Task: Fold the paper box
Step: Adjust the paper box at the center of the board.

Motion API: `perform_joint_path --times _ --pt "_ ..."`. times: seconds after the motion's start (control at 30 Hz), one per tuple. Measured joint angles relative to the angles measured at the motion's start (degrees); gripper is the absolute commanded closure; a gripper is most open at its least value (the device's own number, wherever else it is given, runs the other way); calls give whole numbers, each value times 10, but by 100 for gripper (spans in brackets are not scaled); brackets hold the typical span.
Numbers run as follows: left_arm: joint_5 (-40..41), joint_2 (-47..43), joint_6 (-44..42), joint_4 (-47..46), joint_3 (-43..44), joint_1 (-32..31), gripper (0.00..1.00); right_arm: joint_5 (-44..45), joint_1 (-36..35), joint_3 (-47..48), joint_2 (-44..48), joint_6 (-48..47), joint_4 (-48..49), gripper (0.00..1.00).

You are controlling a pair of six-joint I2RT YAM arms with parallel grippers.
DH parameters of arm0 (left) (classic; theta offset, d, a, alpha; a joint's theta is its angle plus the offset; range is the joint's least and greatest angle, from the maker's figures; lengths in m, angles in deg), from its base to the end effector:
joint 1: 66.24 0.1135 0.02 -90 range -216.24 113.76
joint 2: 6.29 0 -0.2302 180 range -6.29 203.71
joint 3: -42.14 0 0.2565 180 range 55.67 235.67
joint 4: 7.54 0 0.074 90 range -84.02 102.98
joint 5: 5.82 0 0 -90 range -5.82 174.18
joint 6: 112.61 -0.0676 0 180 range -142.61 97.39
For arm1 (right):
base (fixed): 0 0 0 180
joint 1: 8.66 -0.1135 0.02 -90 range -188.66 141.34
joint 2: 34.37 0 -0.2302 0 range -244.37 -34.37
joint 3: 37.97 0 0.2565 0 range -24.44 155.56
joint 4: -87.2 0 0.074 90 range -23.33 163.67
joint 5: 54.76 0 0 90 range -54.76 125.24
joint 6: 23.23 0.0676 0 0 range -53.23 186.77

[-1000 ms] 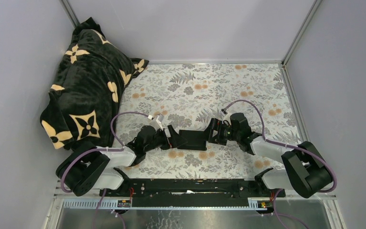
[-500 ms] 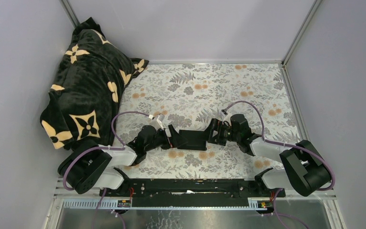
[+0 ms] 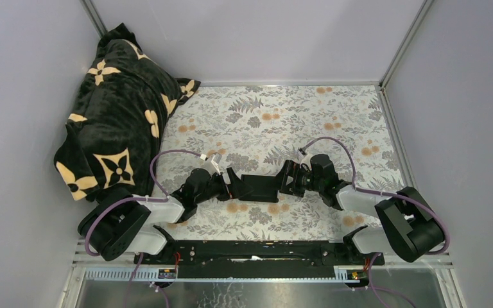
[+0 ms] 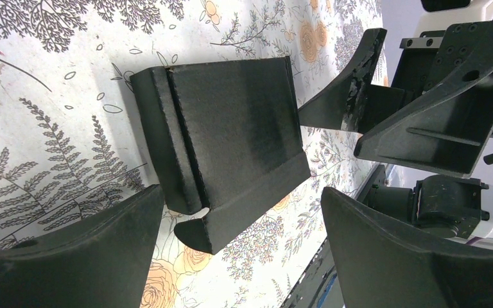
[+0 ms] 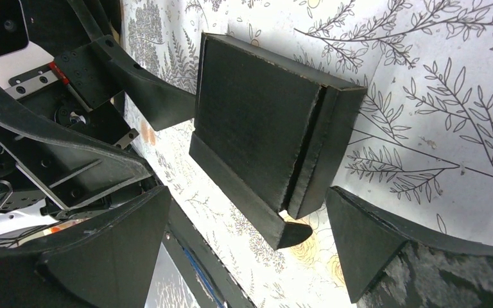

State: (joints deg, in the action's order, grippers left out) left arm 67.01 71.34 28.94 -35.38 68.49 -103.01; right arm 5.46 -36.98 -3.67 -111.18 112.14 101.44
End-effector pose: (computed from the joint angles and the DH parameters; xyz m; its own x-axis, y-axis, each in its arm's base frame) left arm 0.1949 -0.1706 0.0831 -0.8160 -0.3243 -0.4786 0.2410 0.5616 -0.7915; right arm 0.2248 0.1593 0.1015 -0.8600 0.2382 -0.4513 -0.2631 0.5509 0.7920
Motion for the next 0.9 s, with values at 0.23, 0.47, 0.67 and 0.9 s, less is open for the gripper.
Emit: perform_joint_path --times 0.23,0.47,0.67,0.9 --pt "0 0 0 0 0 0 1 -4 0 -1 -6 6 6 0" --pt "-3 -2 0 0 0 0 1 -12 0 -1 -10 8 14 0" --pt "-4 -5 0 0 0 0 1 -13 0 -1 -14 9 15 0" --pt "-5 -5 0 0 3 0 1 -14 0 -1 -18 10 17 0"
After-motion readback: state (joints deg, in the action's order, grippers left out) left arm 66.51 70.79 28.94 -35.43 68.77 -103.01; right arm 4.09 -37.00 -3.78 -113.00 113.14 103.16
